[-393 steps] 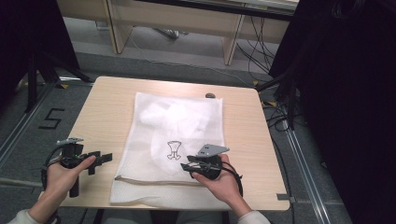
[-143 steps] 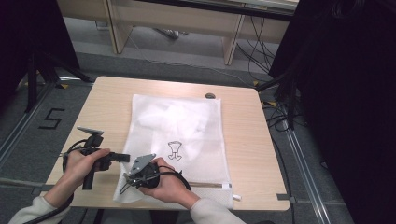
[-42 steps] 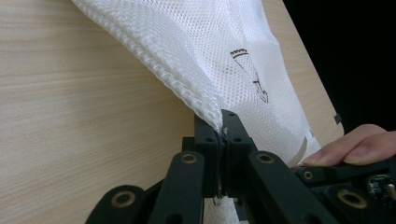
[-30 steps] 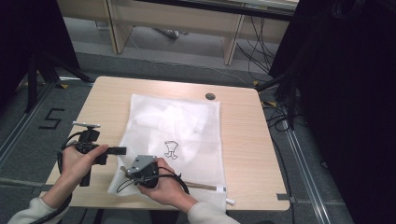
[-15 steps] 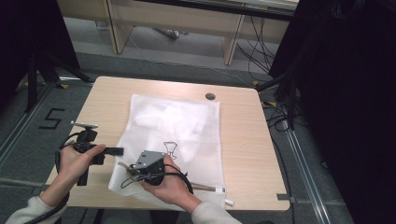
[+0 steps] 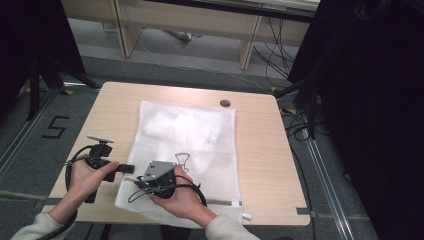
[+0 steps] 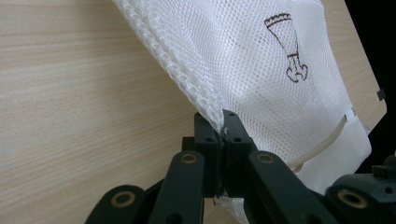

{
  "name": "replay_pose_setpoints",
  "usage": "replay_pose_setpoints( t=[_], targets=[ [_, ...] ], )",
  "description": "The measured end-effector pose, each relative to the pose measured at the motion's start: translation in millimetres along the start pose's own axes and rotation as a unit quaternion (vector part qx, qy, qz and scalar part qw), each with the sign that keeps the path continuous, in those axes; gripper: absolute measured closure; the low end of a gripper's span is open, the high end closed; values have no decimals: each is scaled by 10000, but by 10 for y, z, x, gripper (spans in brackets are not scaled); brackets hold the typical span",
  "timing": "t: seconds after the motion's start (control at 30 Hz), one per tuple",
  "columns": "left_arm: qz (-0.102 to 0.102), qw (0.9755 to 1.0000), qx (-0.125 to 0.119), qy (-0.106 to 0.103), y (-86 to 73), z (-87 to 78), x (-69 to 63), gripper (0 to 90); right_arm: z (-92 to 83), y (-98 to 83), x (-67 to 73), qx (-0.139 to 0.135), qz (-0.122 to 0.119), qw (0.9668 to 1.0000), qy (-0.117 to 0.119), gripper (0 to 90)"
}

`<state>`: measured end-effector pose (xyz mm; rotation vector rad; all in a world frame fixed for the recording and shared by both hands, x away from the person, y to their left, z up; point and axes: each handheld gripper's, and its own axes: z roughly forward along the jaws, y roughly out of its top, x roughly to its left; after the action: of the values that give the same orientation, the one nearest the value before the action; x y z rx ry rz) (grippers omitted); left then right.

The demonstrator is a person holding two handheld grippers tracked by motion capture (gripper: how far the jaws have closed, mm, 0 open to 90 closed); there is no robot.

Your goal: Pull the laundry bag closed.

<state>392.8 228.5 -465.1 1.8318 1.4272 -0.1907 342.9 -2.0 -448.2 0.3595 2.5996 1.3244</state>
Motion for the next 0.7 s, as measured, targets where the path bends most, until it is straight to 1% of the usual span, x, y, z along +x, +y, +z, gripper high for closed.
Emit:
replay_pose_setpoints(
  t=[0.03, 0.07, 0.1, 0.13, 0.17, 0.2, 0.23, 0.27, 0.3, 0.33, 0.37, 0.4, 0.43, 0.5, 0.53, 0.57, 0.6, 0.63, 0.67, 0.7],
  targets=[
    [-12, 10000, -18, -38, -1, -3, -1, 867, 1, -5, 0, -5, 67, 10000, 29, 828],
    [-89, 9999, -62, -117, -1, -5, -5, 867, -7, -11, -7, 60, 149, 9999, 52, 828],
    [-135, 9996, -66, -225, 2, -18, 10, 868, 3, -25, -15, 47, 221, 9997, 17, 828],
    [-186, 9994, -92, -294, 4, -22, 17, 868, 26, -41, -52, 20, 116, 9999, 18, 828],
    [-230, 9991, -103, -344, 6, -25, 24, 868, 41, -55, -65, 67, 109, 9999, 6, 827],
    [-236, 9990, -109, -372, 5, -25, 28, 868, 100, -106, -93, 140, 177, 9997, 28, 828],
    [-253, 9987, -103, -440, 3, -25, 31, 868, 100, -106, -93, 140, 177, 9997, 28, 828],
    [-282, 9981, -113, -528, 2, -25, 32, 868, 135, -129, -98, 237, 197, 9995, 118, 828],
    [-293, 9978, -134, -572, 3, -27, 28, 868, 173, -151, -94, 316, 205, 9992, 141, 827],
    [-307, 9973, -169, -653, 5, -28, 22, 868, 248, -180, -77, 393, 237, 9986, 263, 827],
    [-307, 9973, -169, -653, 5, -28, 22, 868, 248, -180, -77, 393, 237, 9986, 263, 827],
    [-348, 9968, -167, -702, 6, -28, 23, 868, 313, -199, -45, 435, 247, 9983, 294, 827],
    [-385, 9961, -192, -765, 5, -24, 27, 868, 313, -199, -45, 435, 247, 9983, 294, 827],
    [-432, 9955, -229, -809, 5, -30, 23, 868, 359, -208, -27, 451, 196, 9984, 291, 827],
    [-448, 9951, -228, -852, 7, -37, 24, 869, 374, -216, -1, 517, 291, 9979, 266, 827],
    [-459, 9948, -231, -883, 9, -40, 24, 869, 374, -216, -1, 517, 291, 9979, 266, 827],
    [-720, 9930, -234, -902, 10, -52, -7, 869, 384, -229, -14, 523, 289, 9979, 252, 827],
    [-720, 9930, -234, -902, 10, -52, -7, 869, 384, -229, -14, 523, 289, 9979, 252, 827],
    [-501, 9939, -265, -942, 19, -51, 28, 869, 392, -238, -23, 534, 247, 9979, 267, 827],
    [-516, 9937, -258, -957, 22, -58, 32, 869, 398, -250, -29, 569, 195, 9978, 271, 827]
  ],
)
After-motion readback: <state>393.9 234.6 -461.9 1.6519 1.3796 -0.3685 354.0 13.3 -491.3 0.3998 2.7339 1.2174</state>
